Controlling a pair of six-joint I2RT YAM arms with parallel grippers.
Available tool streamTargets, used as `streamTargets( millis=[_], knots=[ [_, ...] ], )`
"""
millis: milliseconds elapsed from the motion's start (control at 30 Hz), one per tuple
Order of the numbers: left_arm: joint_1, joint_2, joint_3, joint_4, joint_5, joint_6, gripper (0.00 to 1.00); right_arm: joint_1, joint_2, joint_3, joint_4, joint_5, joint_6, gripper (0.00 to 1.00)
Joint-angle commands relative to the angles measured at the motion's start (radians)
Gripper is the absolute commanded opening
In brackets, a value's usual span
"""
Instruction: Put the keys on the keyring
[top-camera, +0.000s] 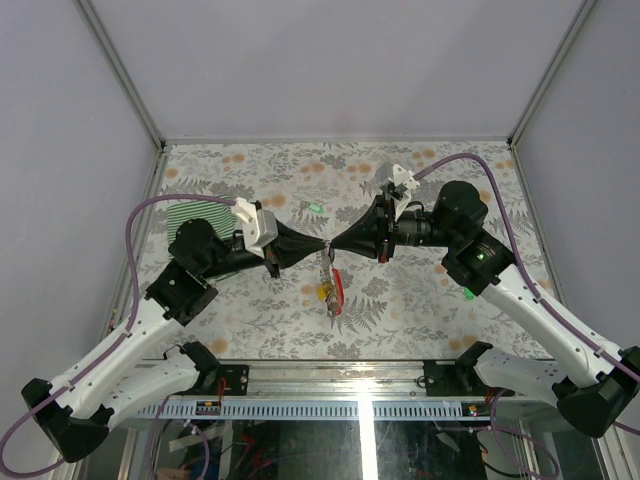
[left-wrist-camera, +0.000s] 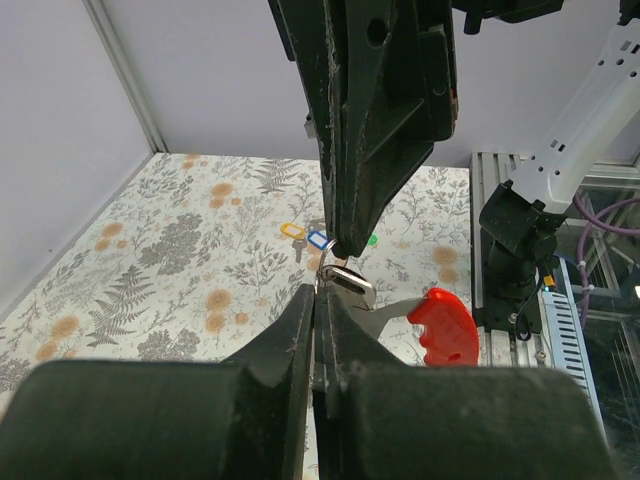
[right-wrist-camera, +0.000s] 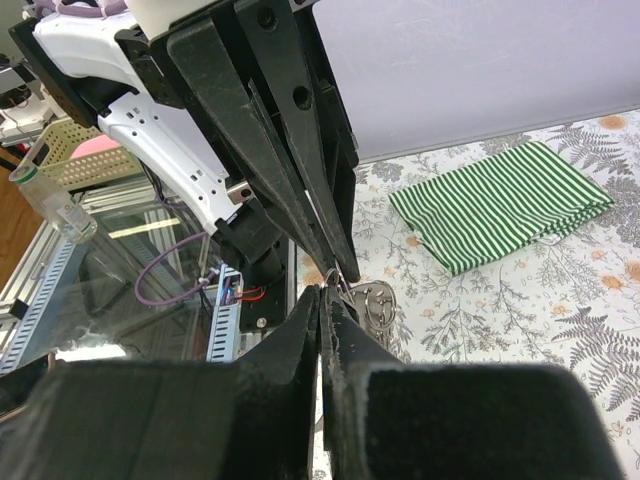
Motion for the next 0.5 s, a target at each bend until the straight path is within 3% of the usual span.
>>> streamTargets(
  millis=[0,467],
  knots=[
    [-0.004,0.000,0.045,0.035,0.019,0.010,0.00,0.009,0.007,0.036,0.070,0.022,0.018,0.00],
    [-0.005,-0.005,0.046,0.030,0.008,0.015,0.00,0.010,0.003,0.020,0.011,0.079,-0.013,0.00]
  ],
)
